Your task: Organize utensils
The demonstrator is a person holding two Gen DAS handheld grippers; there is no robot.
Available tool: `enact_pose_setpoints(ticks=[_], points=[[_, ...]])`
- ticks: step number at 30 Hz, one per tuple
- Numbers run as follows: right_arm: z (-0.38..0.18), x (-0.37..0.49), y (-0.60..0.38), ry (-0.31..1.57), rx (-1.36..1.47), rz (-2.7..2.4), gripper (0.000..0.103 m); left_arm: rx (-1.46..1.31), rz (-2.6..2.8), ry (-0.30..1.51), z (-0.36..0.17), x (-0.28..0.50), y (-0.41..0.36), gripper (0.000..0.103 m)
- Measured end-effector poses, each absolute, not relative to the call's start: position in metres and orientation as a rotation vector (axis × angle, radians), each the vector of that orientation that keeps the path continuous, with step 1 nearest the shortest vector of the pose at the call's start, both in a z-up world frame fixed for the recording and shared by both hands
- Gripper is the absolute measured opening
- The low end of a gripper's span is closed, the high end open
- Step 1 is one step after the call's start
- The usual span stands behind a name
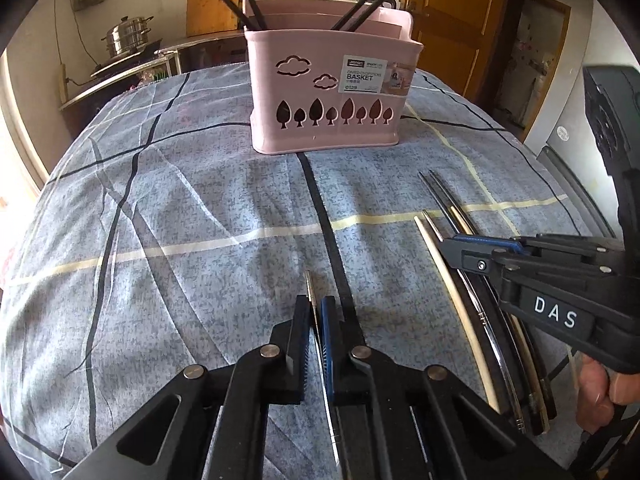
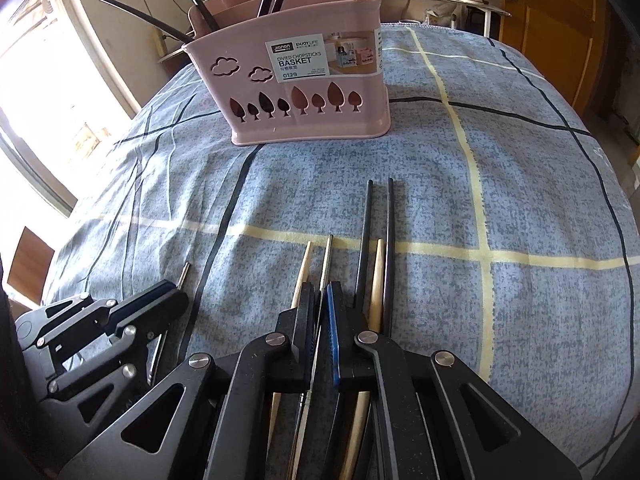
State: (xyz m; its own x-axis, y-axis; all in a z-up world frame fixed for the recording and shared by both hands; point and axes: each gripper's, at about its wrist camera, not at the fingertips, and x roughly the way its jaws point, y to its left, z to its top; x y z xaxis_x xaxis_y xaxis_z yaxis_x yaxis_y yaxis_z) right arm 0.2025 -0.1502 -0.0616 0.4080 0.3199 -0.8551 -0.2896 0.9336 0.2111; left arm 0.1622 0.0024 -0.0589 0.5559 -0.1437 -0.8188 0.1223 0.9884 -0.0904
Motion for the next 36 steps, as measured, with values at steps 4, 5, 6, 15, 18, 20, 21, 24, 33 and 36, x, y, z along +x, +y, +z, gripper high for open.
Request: enact_pose_setpoints(ticks=[4, 5, 6, 15, 18, 20, 21, 24, 33, 36], points=[[-0.062, 0.202, -0.152, 1.096, 0.052, 0.394, 0.006, -0.047, -0.162, 0.973, -0.058, 0.162, 0.007, 0.004], [-0.062, 0.203, -0.152, 1.099, 0.053, 0.393, 0.006, -0.058, -0.163, 0.975, -0.058, 0.162, 0.008, 0.004], [-0.062, 0.205, -0.151, 1.101, 0.053, 0.394, 0.006, -0.066, -0.164, 0.977, -0.058, 0.163, 0.01, 0.004], [-0.061, 0.214, -0.143, 1.107, 0.012, 0.394, 0.006, -0.043, -0.186, 1.004, -0.057, 0.168, 0.009, 0.005], [-0.061, 0.216, -0.141, 1.107, 0.005, 0.398, 0.005, -0.017, -0.188, 1.007, -0.057, 0.168, 0.006, 0.005], [-0.061, 0.216, -0.14, 1.106, -0.001, 0.399, 0.005, 0.012, -0.189, 1.012, -0.057, 0.169, 0.002, 0.005], [-0.062, 0.216, -0.139, 1.104, -0.004, 0.4, 0.005, 0.031, -0.194, 1.015, -0.056, 0.171, -0.001, 0.005], [-0.062, 0.218, -0.139, 1.104, -0.007, 0.406, 0.005, 0.09, -0.203, 1.023, -0.056, 0.177, -0.01, 0.005], [-0.06, 0.223, -0.147, 1.112, 0.045, 0.428, 0.004, 0.068, -0.211, 1.049, -0.053, 0.188, -0.007, 0.003], [-0.048, 0.221, -0.154, 1.082, 0.075, 0.442, 0.004, 0.034, -0.221, 1.021, -0.042, 0.188, -0.002, 0.003]])
